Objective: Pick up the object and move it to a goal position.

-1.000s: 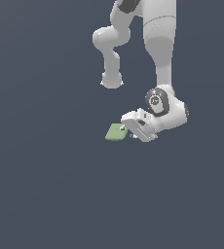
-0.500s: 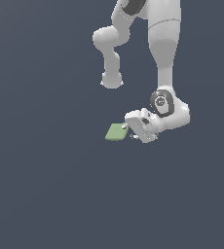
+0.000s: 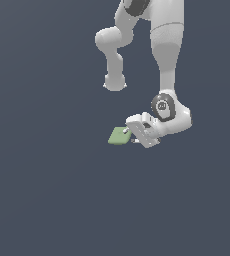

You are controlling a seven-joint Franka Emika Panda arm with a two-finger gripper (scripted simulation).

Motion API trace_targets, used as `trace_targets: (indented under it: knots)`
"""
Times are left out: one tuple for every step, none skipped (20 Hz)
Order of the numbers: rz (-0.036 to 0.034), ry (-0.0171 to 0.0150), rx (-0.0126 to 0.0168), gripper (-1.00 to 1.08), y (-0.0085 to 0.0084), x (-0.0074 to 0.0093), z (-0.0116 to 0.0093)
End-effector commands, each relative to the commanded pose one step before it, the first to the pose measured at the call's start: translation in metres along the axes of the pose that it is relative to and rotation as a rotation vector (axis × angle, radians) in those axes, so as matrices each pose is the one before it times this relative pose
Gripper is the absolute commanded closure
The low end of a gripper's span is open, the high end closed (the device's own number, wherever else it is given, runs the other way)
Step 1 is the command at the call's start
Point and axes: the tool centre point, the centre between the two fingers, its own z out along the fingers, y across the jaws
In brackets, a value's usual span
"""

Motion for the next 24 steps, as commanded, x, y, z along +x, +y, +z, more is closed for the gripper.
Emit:
trace_targets:
  knots:
    - [0.00091,-0.00066,-0.00163,-0.6,0.00047,-0.00039,0.01045]
    - [0.0,0.0,0.0,-0.6,0.00002,-0.00016,0.00289]
    - [0.0,0.0,0.0,-0.6,0.00002,-0.00013,0.00206]
    - [0.00031,0.00003,-0.00037,-0.6,0.00013,-0.00005,0.00125]
    - [0.0,0.0,0.0,-0.6,0.00001,-0.00003,0.00041]
    - [0.0,0.0,0.0,1.08,0.0,0.0,0.0]
    - [0.0,0.0,0.0,1.08,0.0,0.0,0.0]
    - [0.0,0.0,0.0,1.08,0.0,0.0,0.0]
    - [0.0,0.0,0.0,1.08,0.0,0.0,0.0]
    - [0.0,0.0,0.0,1.08,0.0,0.0,0.0]
    - [0.0,0.0,0.0,1.08,0.0,0.0,0.0]
    - [0.0,0.0,0.0,1.08,0.0,0.0,0.0]
    - [0.0,0.0,0.0,1.08,0.0,0.0,0.0]
    - [0.0,0.0,0.0,1.08,0.0,0.0,0.0]
    - [0.0,0.0,0.0,1.08,0.0,0.0,0.0]
    - [0.00081,0.00388,0.00429,1.08,-0.00015,0.00071,-0.00362]
    - [0.0,0.0,0.0,1.08,0.00041,0.00025,-0.00003]
    - [0.0,0.0,0.0,1.08,0.00122,0.00075,-0.0001]
    - [0.0,0.0,0.0,1.08,0.00203,0.00125,-0.00017]
    - [0.0,0.0,0.0,1.08,0.00285,0.00175,-0.00024]
    - [0.0001,-0.00042,-0.00024,1.08,0.00367,0.00232,-0.00007]
    - [0.0,0.0,0.0,1.08,0.00443,0.00274,-0.00037]
    - [0.0001,-0.0004,-0.00025,1.08,0.00522,0.00328,-0.0002]
    - [0.0,0.0,0.0,1.08,0.00595,0.00369,-0.0005]
